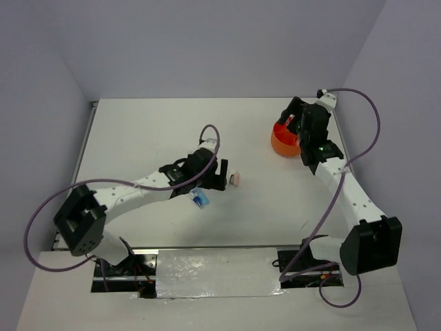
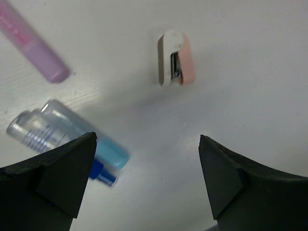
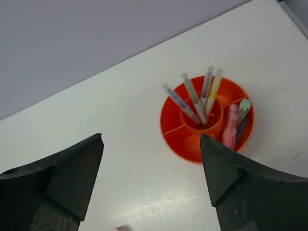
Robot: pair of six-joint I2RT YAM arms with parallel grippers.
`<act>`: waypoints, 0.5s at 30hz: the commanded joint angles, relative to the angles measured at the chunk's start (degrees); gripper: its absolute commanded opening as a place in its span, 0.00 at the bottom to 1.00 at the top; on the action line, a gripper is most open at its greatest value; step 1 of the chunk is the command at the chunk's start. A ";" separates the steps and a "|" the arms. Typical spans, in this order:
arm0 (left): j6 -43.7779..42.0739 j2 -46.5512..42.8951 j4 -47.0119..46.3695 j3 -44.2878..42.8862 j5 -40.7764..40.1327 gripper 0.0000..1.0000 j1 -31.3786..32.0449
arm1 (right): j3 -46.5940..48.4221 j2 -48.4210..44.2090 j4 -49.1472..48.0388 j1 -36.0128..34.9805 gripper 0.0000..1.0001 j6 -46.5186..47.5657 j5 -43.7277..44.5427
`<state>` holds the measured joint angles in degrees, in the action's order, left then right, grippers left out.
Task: Sort the stationery into containers
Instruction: Pick up the stapler from the center of the board.
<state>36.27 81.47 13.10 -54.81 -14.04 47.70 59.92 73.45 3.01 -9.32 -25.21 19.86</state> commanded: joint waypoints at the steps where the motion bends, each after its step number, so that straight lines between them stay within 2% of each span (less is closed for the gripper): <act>1: -1.02 9.54 1.12 -7.84 -2.21 0.99 0.99 | 1.17 -4.44 10.85 -1.05 0.88 0.60 -7.55; 7: -4.02 25.28 6.66 -22.95 -5.90 0.96 4.15 | -3.58 -13.94 16.15 -2.63 0.89 2.79 -12.90; 15: -4.10 33.57 6.15 -27.19 -5.47 0.94 4.86 | -5.78 -21.50 19.93 -3.42 0.89 4.21 -17.22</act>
<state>33.17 113.91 18.76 -79.61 -18.35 52.77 54.61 53.84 21.08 -12.14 -22.59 5.37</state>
